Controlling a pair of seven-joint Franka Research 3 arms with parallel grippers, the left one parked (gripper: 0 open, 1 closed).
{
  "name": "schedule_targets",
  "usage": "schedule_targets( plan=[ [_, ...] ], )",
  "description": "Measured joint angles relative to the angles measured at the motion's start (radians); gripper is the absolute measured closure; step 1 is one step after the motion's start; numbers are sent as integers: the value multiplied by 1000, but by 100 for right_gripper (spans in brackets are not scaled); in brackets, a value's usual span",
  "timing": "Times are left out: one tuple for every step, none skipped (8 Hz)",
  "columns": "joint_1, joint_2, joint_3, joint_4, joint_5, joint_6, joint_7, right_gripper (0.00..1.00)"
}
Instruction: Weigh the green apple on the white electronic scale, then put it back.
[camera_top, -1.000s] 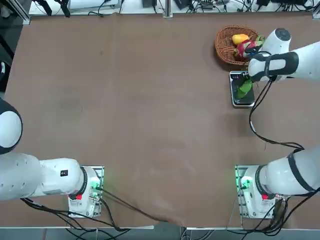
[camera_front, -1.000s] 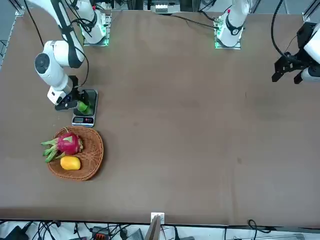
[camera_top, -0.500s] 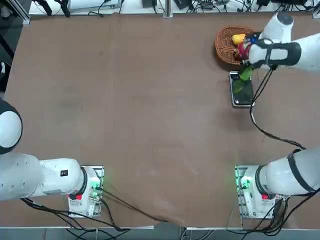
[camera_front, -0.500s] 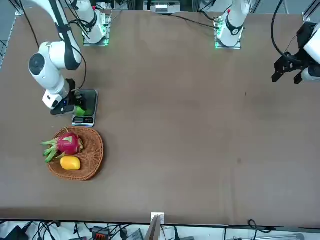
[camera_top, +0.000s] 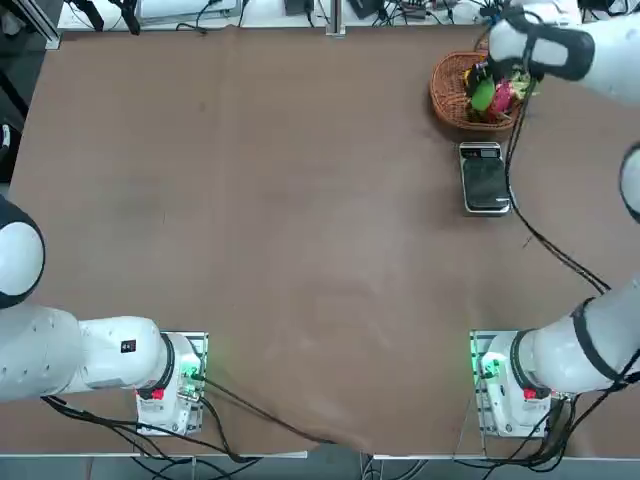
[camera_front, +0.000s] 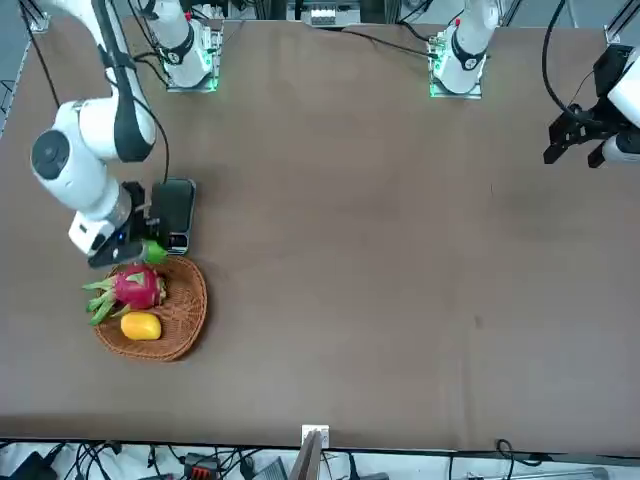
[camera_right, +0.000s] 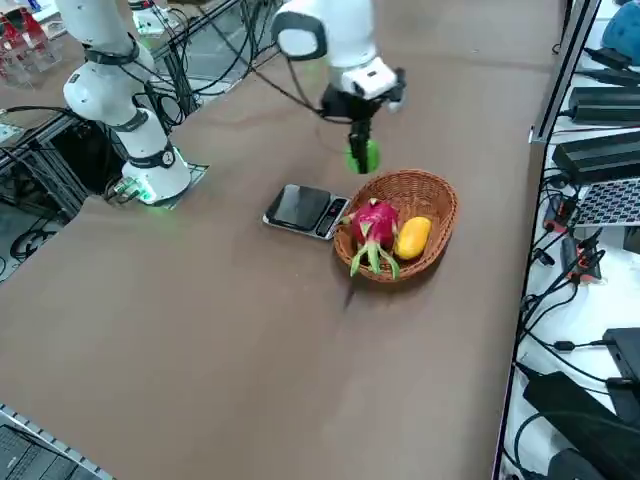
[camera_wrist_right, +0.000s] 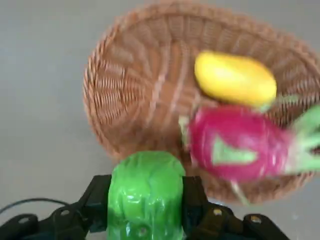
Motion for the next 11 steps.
schedule_targets(
  plan=[
    [3, 67, 0, 74, 0, -1, 0, 29],
    [7, 130, 0, 133, 1, 0, 2, 29],
    [13, 186, 1, 175, 1, 5, 4, 29],
    [23, 226, 1, 196, 1, 27, 6, 29],
    [30, 254, 1, 205, 1, 62, 9, 29],
    [32, 273, 1, 207, 1, 88, 10, 29],
    [32, 290, -1, 208, 1, 108, 10, 29],
    [32, 305, -1, 209, 1, 130, 10, 29],
    [32, 318, -3, 209, 1, 147, 10, 29],
    [31, 328, -4, 210, 1, 159, 10, 29],
    [31, 336, -5, 210, 1, 162, 11, 29]
  ],
)
